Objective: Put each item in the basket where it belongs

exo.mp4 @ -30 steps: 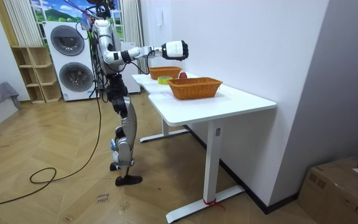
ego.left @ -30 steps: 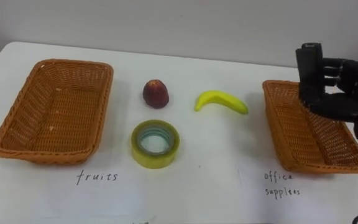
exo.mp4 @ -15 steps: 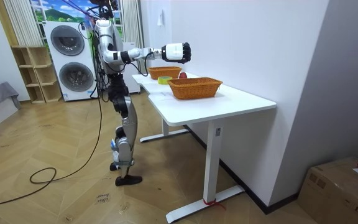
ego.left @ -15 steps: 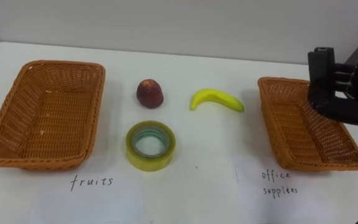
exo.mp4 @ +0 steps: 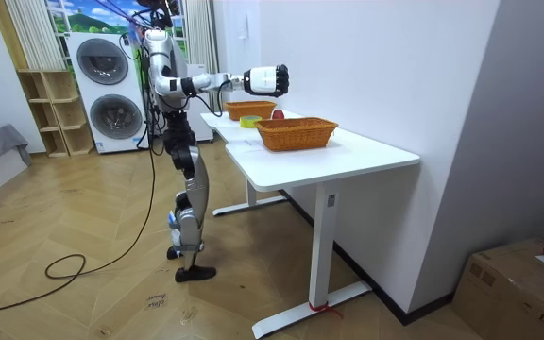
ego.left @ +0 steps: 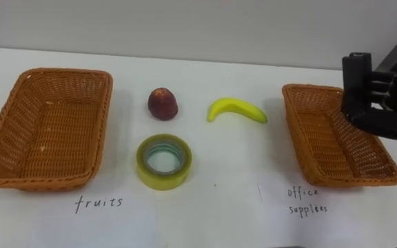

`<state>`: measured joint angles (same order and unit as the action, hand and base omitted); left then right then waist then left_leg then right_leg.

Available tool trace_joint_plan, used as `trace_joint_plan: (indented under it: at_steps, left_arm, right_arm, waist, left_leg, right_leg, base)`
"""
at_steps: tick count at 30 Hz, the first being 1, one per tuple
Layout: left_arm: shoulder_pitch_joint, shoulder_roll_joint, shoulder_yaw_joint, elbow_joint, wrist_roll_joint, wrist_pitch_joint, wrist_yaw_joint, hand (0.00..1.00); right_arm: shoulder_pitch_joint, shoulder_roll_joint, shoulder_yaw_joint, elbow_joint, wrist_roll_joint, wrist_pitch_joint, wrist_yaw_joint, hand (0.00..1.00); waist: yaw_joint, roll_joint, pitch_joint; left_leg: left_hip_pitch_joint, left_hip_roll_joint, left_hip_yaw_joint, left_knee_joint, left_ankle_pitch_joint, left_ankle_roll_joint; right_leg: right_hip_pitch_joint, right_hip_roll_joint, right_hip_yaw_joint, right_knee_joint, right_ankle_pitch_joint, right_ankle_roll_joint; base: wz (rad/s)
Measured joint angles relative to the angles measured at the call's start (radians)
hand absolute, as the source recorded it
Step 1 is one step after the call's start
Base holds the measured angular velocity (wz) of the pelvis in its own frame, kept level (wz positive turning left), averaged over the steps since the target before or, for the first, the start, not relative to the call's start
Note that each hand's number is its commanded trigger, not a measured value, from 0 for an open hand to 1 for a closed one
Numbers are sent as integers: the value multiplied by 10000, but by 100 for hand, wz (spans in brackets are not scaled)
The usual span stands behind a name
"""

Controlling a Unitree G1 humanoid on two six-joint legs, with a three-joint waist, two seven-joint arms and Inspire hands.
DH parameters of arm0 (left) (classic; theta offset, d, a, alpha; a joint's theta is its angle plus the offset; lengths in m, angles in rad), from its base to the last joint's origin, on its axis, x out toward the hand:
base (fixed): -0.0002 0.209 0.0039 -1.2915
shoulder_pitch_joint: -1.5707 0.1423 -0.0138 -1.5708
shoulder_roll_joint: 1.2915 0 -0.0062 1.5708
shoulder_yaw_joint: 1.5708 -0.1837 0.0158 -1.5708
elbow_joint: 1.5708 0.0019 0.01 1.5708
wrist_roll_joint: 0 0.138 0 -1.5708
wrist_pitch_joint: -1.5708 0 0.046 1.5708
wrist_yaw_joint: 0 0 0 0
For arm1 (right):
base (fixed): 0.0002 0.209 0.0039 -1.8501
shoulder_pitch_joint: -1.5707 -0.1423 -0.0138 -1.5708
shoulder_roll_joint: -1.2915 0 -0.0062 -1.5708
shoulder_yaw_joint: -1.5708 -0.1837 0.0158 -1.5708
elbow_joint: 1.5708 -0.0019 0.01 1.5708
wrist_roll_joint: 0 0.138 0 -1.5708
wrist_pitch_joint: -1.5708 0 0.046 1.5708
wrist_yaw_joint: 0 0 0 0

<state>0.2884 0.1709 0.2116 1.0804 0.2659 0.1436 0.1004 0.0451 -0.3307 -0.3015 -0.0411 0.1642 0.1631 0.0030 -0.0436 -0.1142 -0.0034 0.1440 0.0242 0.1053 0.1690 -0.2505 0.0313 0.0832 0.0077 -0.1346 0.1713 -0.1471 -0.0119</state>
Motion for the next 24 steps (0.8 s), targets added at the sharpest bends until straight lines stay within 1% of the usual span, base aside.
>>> trace_joint_plan:
  at_steps: [3,4,7,10,14,20,24]
  left_arm:
    - [-23,4,-39,-1,-1,1,-8,0]
    - [-35,8,-55,1,0,1,-31,0]
    - [-32,9,-62,4,-1,4,-76,0]
    - [-35,25,-56,4,8,11,-198,0]
    - [-39,45,-55,5,9,80,-317,0]
    - [-35,65,-35,5,-1,113,-442,0]
    - [-36,78,18,3,0,117,-449,0]
  right_arm:
    - [60,1,60,164,-184,0,38,100]
    - [61,1,60,289,-300,3,51,100]
    - [118,1,59,321,-674,17,154,100]
    - [126,1,60,322,-1259,17,334,100]
    - [129,2,61,362,-1830,19,442,100]
    - [129,2,66,654,-1847,27,447,100]
    - [129,2,65,694,-1847,94,447,100]
  waist:
    - [-9,-13,-1]
    - [-2,-54,-23]
    - [7,-69,-33]
    - [119,-60,-26]
    - [197,-79,-2]
    - [256,-140,-2]
    - [240,-140,0]
  left_leg:
    - [19,1,14,-10,0,0]
    - [34,1,26,-12,0,0]
    - [66,3,90,-14,0,0]
    - [66,18,239,-15,-1,-1]
    - [51,28,265,-15,-2,0]
    - [52,38,288,-15,-2,-1]
    - [50,42,309,-25,-3,-2]
  right_leg:
    - [-3,-6,48,3,0,0]
    - [-4,-6,81,15,0,0]
    - [-8,10,159,29,0,0]
    - [-80,63,255,70,2,-4]
    - [-162,67,267,166,3,-4]
    - [-164,75,282,171,3,-6]
    - [-178,87,319,164,4,-6]
  base:
    - [-5]
    - [-6]
    - [-8]
    - [-13]
    - [-4]
    - [0]
    - [-1]
